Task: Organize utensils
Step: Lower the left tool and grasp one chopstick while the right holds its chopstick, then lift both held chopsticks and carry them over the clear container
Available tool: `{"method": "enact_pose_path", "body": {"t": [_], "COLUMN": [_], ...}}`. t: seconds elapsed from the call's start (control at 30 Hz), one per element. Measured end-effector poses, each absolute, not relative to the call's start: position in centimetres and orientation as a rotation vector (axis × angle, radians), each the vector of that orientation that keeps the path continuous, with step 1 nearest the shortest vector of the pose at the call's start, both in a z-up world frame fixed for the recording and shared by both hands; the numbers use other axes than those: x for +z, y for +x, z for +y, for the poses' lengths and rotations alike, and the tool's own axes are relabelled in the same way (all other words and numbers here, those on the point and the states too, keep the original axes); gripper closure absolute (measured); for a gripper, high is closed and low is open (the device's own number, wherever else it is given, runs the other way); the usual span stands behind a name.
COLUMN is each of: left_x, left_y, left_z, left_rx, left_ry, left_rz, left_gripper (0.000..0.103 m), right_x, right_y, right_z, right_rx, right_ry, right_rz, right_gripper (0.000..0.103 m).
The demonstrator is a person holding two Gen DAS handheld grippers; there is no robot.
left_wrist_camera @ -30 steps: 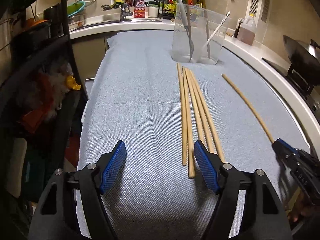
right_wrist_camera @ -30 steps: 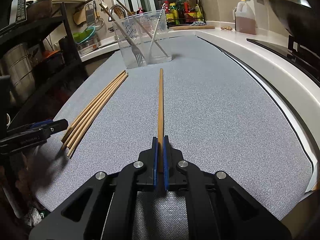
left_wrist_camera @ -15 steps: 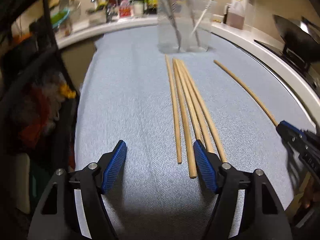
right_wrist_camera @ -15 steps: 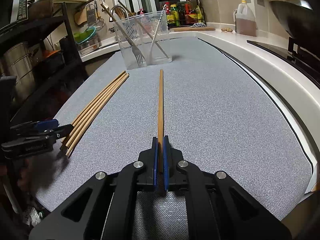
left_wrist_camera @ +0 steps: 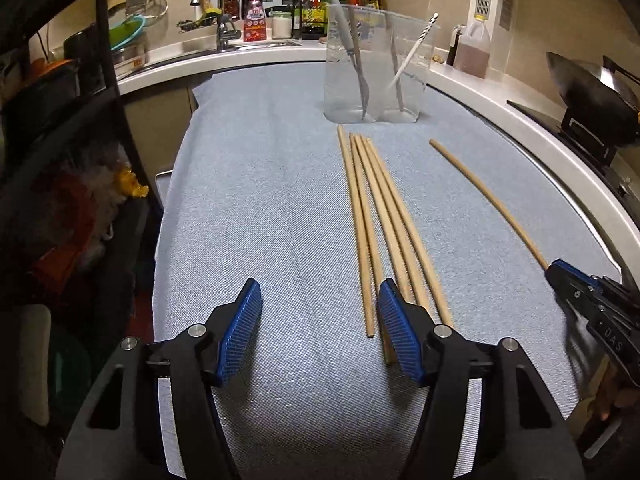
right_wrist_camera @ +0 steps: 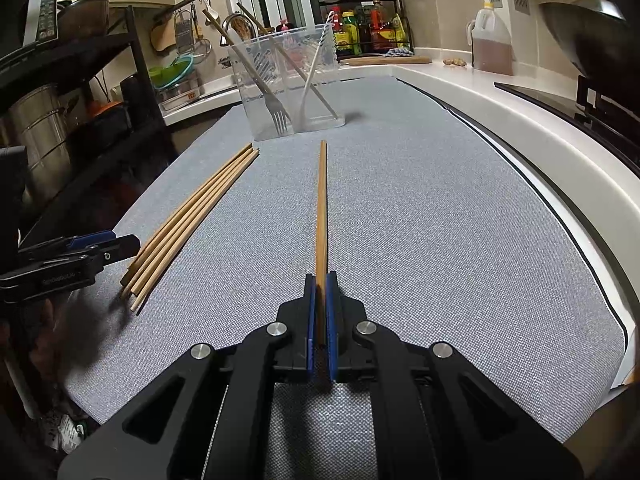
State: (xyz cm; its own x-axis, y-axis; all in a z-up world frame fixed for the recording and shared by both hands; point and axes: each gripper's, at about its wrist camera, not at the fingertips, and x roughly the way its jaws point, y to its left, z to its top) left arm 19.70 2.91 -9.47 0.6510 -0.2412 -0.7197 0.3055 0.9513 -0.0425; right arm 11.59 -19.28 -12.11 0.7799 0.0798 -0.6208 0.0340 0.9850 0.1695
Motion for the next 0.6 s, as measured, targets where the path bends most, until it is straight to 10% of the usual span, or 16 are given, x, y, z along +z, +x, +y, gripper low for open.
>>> {"method": "enact_pose_path", "body": {"t": [0.33,0.43,0.5,0.6], "left_x": [-10.0,-10.1,-10.1,-10.2], "left_y": [19.4,19.2,19.1,18.5], "left_z": [1.7,1.2,0.8,0.4], "left_rx": [-0.322,-0.320,-0.333,-0.325], "left_ry": [0.142,0.133,0.129,0.128], "left_rz": [0.784,0.773,0.759,0.747], "left_gripper": [0.052,0.063,0.097,0.098], "right_x": [-12.3,-12.5,-12.6,-12.4], "right_y": [11.6,11.6,11.7,11.9], "right_z": [-19.1,-19.0,-19.0,-19.4], "right_rx": [0.016,0.012,0.017,0.030], "right_ry": [0.161,0.141,0.142,0.158], "right_rz": [0.650,0.624,0.604,0.625], "right_gripper": [0.097,0.097,0.097,0.098]}}
